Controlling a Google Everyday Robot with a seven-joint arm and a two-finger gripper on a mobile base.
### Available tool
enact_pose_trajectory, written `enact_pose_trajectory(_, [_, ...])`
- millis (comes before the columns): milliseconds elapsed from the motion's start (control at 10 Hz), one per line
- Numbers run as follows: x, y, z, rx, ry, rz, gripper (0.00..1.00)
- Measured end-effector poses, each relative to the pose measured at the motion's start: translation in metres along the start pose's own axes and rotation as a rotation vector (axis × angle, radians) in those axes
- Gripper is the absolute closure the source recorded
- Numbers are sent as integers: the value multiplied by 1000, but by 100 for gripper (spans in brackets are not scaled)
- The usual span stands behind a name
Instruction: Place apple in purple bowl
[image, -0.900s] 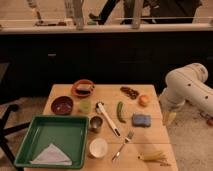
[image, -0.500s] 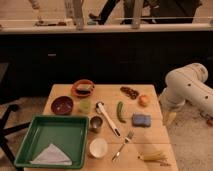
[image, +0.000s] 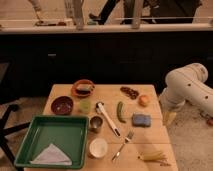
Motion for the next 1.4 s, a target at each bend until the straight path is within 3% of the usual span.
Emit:
enact_pose_trajectory(1100, [0, 0, -1, 1, -1, -2, 20])
enact_pose_trajectory(1200, [0, -4, -1, -15, -33, -33, 20])
enact_pose_trajectory(1400, [-7, -18, 1, -39, -96, -179, 20])
